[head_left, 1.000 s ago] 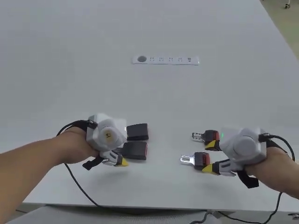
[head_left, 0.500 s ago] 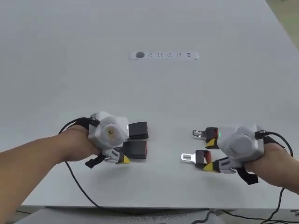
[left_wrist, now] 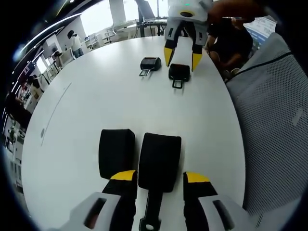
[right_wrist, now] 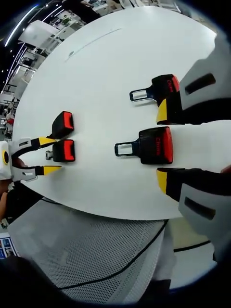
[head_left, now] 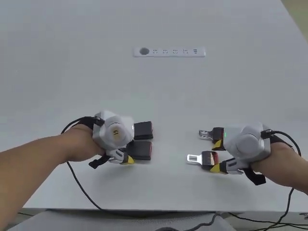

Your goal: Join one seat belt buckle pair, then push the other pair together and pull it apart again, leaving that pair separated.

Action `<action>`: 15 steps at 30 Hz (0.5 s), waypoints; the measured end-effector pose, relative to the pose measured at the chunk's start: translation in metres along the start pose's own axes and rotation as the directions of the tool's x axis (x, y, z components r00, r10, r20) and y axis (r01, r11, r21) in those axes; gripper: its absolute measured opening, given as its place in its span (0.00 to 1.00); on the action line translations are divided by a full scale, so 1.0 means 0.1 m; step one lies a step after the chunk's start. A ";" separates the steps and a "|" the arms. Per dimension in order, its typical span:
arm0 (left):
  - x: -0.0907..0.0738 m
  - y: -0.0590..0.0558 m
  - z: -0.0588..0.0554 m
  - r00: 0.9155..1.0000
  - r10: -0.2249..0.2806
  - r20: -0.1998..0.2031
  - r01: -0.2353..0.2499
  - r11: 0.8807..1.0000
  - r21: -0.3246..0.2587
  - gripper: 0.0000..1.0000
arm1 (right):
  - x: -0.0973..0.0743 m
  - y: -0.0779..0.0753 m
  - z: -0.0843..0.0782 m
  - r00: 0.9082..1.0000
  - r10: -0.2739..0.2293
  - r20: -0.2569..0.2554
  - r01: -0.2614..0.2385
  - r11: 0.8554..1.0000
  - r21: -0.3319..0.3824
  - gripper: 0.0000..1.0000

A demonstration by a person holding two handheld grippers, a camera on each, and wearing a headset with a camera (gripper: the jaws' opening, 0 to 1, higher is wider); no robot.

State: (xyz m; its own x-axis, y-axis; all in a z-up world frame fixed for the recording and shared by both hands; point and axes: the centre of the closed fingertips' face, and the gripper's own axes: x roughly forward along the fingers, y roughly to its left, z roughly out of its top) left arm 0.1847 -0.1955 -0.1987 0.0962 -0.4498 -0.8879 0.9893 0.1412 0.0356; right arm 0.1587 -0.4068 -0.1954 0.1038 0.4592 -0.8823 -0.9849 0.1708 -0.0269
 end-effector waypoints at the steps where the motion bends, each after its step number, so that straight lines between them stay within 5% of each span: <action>1: 0.01 -0.01 0.00 1.000 -0.003 -0.003 0.003 1.000 0.003 0.38 | 0.01 0.00 -0.01 1.000 0.003 -0.002 -0.003 1.000 -0.001 0.33; 15: 0.07 0.01 -0.02 0.999 -0.010 -0.033 0.011 0.999 0.043 0.35 | 0.09 0.01 -0.05 0.999 0.030 -0.011 -0.030 1.000 0.002 0.31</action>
State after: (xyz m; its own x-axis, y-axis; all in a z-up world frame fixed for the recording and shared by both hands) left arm 0.1857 -0.1966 -0.2063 0.0826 -0.4220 -0.9028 0.9942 0.0978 0.0453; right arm 0.1583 -0.4064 -0.2058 0.0724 0.4545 -0.8878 -0.9873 0.1589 0.0008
